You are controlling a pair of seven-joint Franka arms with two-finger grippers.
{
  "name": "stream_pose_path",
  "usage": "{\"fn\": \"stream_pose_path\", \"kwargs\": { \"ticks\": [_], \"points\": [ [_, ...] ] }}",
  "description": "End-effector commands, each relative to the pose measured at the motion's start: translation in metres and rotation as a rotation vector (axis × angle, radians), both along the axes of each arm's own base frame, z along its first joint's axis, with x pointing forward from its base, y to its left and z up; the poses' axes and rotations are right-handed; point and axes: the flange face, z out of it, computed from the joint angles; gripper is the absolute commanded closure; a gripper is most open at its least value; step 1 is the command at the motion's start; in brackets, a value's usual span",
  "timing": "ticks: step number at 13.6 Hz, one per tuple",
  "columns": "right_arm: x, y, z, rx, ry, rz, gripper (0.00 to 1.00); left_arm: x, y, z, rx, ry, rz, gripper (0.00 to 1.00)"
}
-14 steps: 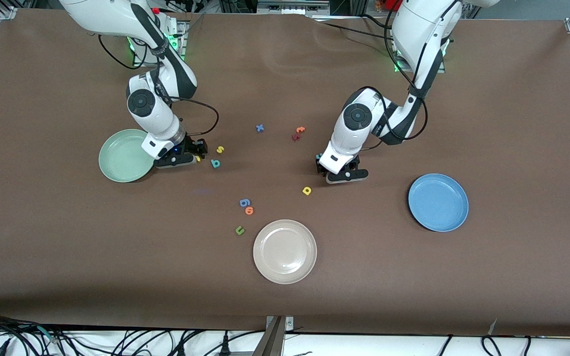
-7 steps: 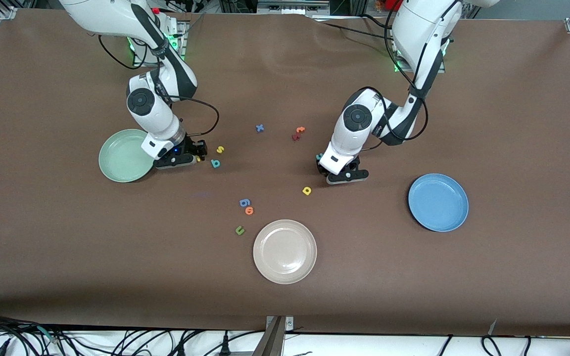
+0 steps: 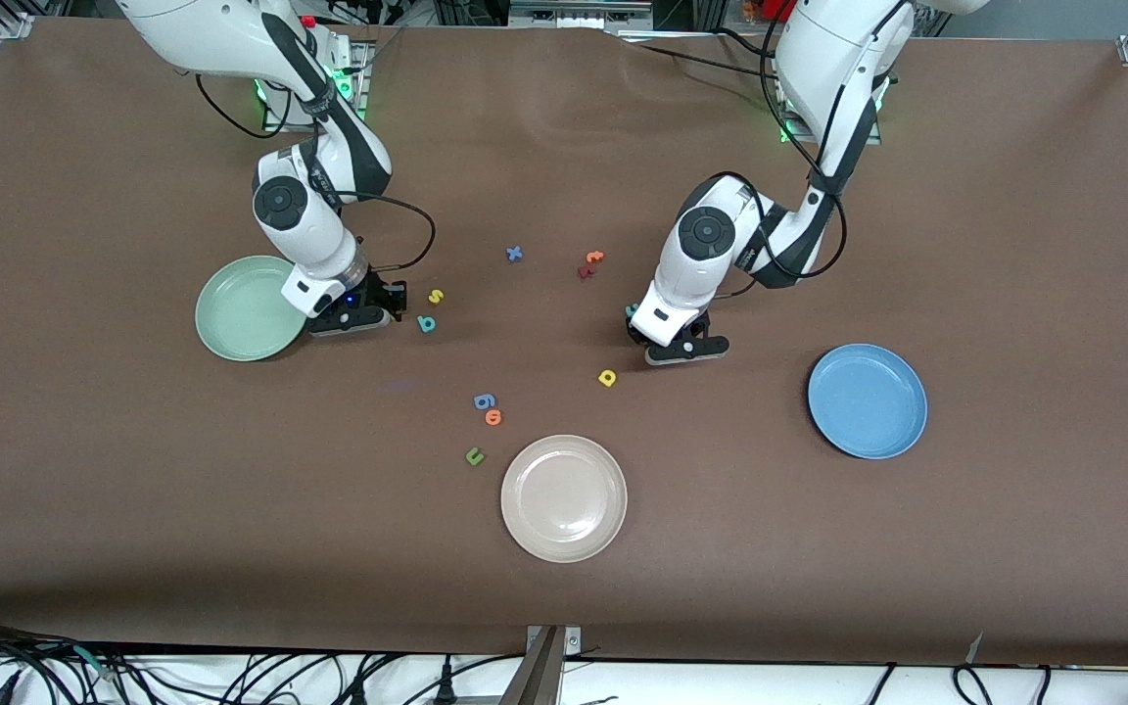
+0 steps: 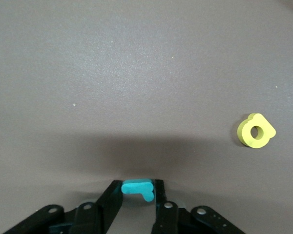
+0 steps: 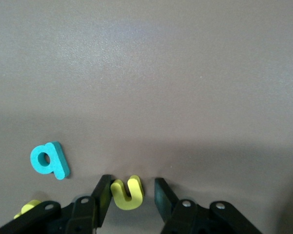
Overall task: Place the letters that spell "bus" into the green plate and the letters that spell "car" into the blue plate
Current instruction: 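Carry the u to the green plate, the r to the blue plate, release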
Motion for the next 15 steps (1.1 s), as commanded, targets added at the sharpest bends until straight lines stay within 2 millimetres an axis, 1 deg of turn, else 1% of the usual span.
{"fn": "stream_pose_path", "kwargs": {
  "ticks": [1, 2, 3, 4, 6, 7, 8, 9, 10, 11, 12, 13, 14, 15],
  "points": [
    [0.0, 0.0, -0.006, 0.002, -0.007, 0.016, 0.78, -0.001, -0.003, -0.011, 0.031, 0.016, -0.011, 0.68],
    [0.0, 0.0, -0.004, 0.002, -0.008, 0.016, 0.86, -0.001, -0.003, -0.011, 0.031, 0.016, -0.011, 0.68],
    [0.001, 0.001, -0.001, 0.003, -0.013, 0.016, 0.91, -0.001, -0.003, -0.011, 0.031, 0.016, -0.011, 0.69],
    [0.003, 0.0, 0.005, 0.003, -0.018, 0.017, 0.92, -0.001, -0.003, -0.011, 0.033, 0.019, -0.011, 0.71],
    [0.004, -0.003, 0.021, -0.009, -0.001, 0.013, 0.92, 0.0, -0.002, -0.01, 0.033, 0.019, -0.011, 0.72],
    [0.008, -0.014, 0.035, -0.026, 0.02, -0.004, 0.92, 0.003, -0.003, -0.007, 0.035, 0.021, -0.009, 0.72],
    [0.01, -0.019, 0.05, -0.039, 0.042, -0.01, 0.92, 0.009, -0.004, 0.0, 0.049, 0.04, -0.009, 0.72],
    [0.013, -0.026, 0.065, -0.05, 0.058, -0.023, 0.92, 0.017, -0.007, 0.009, 0.064, 0.06, -0.009, 0.72],
    [0.017, -0.036, 0.079, -0.058, 0.069, -0.038, 0.94, 0.025, -0.006, 0.016, 0.077, 0.077, -0.006, 0.72],
    [0.023, -0.051, 0.092, -0.069, 0.086, -0.053, 0.94, 0.032, -0.004, 0.023, 0.082, 0.083, 0.0, 0.73],
    [0.03, -0.067, 0.108, -0.076, 0.101, -0.046, 0.94, 0.038, 0.001, 0.027, 0.084, 0.086, 0.006, 0.73],
    [0.034, -0.089, 0.119, -0.084, 0.126, -0.044, 0.94, 0.043, 0.006, 0.031, 0.081, 0.083, -0.007, 0.73],
    [0.035, -0.11, 0.127, -0.086, 0.142, -0.047, 0.94, 0.05, 0.019, 0.032, 0.086, 0.093, -0.018, 0.73],
    [0.036, -0.128, 0.132, -0.085, 0.147, -0.05, 0.94, 0.056, 0.031, 0.038, 0.092, 0.105, -0.044, 0.73]
  ]
}}
